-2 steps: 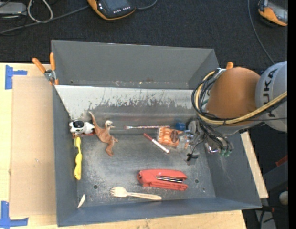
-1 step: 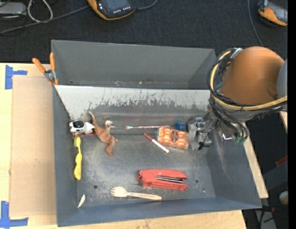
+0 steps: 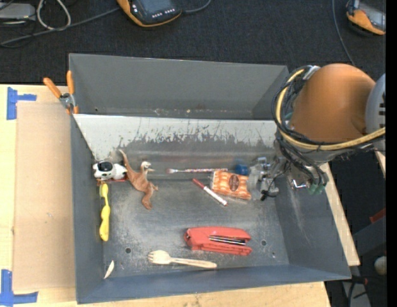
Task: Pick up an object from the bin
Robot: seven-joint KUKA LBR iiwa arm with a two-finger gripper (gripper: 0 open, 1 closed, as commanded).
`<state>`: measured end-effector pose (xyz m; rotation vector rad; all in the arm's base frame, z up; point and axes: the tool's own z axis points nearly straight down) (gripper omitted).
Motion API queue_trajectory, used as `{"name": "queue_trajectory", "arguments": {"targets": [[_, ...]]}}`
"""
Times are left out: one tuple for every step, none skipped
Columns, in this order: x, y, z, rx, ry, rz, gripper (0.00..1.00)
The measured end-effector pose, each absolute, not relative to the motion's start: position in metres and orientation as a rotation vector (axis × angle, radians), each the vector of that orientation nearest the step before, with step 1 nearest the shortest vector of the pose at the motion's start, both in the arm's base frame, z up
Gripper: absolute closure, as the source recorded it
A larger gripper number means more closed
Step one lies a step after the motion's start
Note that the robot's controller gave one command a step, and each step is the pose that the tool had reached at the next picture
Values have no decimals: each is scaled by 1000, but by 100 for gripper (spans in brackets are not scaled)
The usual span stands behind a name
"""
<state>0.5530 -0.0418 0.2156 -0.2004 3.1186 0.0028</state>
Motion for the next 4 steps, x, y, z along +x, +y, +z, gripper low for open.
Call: {"name": "queue_trajectory", "arguments": {"targets": [[555, -14, 211, -253, 3115, 3, 100], [544, 10, 191, -193, 3129, 5, 100], [527, 34, 185, -186, 3119, 5, 100], [516, 12, 186, 9, 3133, 6, 100]]}}
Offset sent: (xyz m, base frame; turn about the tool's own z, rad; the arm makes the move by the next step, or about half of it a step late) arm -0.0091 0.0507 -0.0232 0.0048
